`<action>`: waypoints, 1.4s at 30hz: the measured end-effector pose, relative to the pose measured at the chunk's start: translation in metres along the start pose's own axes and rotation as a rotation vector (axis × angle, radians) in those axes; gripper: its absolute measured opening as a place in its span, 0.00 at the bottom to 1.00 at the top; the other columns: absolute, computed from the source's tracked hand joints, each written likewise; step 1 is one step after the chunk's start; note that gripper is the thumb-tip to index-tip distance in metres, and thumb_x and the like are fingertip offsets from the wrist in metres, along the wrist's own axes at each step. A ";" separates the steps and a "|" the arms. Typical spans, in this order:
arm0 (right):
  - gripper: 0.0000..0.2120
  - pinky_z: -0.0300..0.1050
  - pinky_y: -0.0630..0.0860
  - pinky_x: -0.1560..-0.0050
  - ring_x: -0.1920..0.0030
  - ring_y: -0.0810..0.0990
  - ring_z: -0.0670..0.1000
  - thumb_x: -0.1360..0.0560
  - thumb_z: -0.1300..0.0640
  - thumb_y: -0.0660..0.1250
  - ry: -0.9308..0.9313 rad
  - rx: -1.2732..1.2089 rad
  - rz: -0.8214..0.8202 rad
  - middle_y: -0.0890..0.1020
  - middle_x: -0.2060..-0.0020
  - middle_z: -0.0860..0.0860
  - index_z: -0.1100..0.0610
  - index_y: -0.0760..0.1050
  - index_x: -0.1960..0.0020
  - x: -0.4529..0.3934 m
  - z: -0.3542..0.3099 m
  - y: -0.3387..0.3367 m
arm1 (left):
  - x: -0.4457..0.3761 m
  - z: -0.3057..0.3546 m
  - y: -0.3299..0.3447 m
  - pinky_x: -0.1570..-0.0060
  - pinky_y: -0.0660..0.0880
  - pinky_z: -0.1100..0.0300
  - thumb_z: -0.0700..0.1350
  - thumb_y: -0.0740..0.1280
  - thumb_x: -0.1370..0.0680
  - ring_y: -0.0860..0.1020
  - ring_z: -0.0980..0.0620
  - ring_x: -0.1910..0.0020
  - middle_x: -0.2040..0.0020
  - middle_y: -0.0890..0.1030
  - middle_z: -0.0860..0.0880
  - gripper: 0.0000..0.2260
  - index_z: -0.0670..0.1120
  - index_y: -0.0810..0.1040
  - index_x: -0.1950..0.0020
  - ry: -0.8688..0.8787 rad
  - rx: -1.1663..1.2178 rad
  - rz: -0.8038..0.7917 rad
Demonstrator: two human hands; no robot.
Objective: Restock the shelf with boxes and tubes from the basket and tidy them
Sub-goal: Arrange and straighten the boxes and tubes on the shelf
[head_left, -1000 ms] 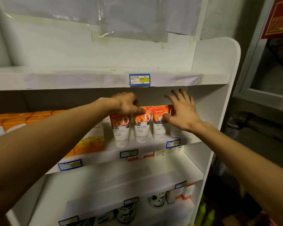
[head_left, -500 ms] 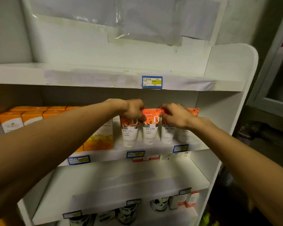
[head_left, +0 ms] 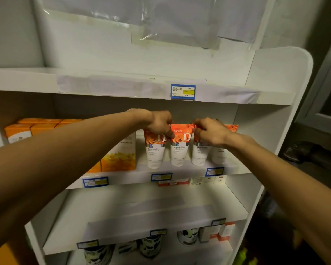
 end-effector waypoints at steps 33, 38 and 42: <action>0.15 0.64 0.61 0.27 0.37 0.77 0.55 0.17 0.50 0.55 0.016 -0.009 0.000 0.81 0.39 0.51 0.50 0.74 0.34 0.001 -0.001 -0.005 | 0.003 0.002 0.003 0.37 0.76 0.48 0.50 0.68 0.20 0.80 0.44 0.41 0.38 0.81 0.44 0.19 0.44 0.74 0.32 0.018 -0.019 0.007; 0.17 0.62 0.58 0.26 0.34 0.75 0.54 0.18 0.51 0.56 -0.010 0.009 0.069 0.78 0.35 0.51 0.51 0.70 0.30 0.005 0.000 -0.008 | 0.007 -0.003 -0.003 0.40 0.78 0.49 0.55 0.69 0.21 0.81 0.45 0.43 0.38 0.81 0.44 0.24 0.44 0.73 0.30 0.027 0.000 0.022; 0.16 0.63 0.66 0.30 0.38 0.78 0.54 0.18 0.50 0.58 -0.023 -0.002 0.084 0.80 0.38 0.51 0.51 0.73 0.33 0.009 0.001 -0.010 | 0.012 -0.008 -0.010 0.43 0.80 0.50 0.54 0.67 0.20 0.82 0.46 0.45 0.42 0.82 0.46 0.17 0.46 0.77 0.37 0.038 0.032 0.031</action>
Point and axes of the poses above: each hand's wrist, its own x-axis away from the middle knuckle, its own y-axis out of the palm, z = x × y, the point moved 3 cm from there along -x, towards the middle knuckle
